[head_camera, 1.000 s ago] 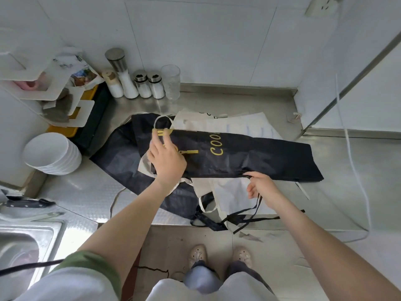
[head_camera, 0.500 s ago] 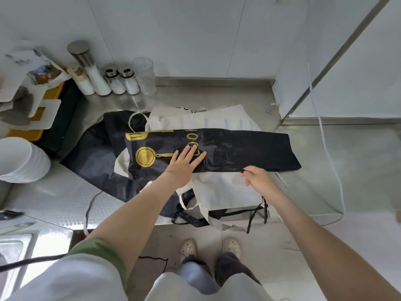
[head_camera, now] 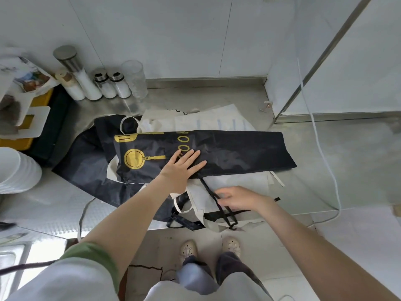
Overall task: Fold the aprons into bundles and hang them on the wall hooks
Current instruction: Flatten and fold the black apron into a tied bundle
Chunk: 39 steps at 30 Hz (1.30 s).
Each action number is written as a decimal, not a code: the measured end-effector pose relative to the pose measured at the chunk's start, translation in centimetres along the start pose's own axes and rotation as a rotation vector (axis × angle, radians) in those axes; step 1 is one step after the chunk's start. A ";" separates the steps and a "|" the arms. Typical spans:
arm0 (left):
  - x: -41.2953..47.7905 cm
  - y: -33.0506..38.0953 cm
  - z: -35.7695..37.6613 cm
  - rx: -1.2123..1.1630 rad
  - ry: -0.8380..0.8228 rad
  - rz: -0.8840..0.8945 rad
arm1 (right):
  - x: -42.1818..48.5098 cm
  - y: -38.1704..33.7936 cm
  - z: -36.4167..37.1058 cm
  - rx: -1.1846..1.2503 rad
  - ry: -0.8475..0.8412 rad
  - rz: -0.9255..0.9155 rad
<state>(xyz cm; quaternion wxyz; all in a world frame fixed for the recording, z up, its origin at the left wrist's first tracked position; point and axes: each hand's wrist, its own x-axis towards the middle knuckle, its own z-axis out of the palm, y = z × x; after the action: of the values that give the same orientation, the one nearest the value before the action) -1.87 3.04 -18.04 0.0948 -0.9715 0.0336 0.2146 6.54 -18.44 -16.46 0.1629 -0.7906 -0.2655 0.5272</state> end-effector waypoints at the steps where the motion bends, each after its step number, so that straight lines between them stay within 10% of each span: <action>1: -0.1 -0.3 0.1 -0.037 0.006 0.003 | 0.1 0.2 -0.3 -0.025 0.061 -0.002; 4: 0.3 -0.3 -0.3 -0.206 0.141 0.020 | 1.1 1.6 -1.6 0.123 0.335 0.049; 9: 2.0 1.7 -1.4 -0.217 0.309 0.008 | 1.8 3.1 -3.4 1.024 0.447 0.247; 17: 3.8 3.0 -0.4 -0.136 0.132 -0.043 | 2.6 5.1 -4.7 1.867 0.690 0.020; 22: 5.4 4.8 -2.4 -0.172 0.350 -0.019 | 2.5 5.0 -5.8 1.864 0.686 -0.011; 29: 7.7 6.0 -3.3 -0.192 0.043 -0.028 | 3.0 7.3 -6.9 1.490 0.674 -0.066; 39: 10.3 7.5 -5.5 -0.216 0.030 0.038 | 3.3 9.5 -8.5 1.636 0.672 -0.277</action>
<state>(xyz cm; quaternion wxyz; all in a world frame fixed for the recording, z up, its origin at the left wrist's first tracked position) 8.92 -5.67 -18.81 -0.0151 -0.9784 0.0301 0.2040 17.74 -23.92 -20.68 0.8072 -0.5004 0.1621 0.2679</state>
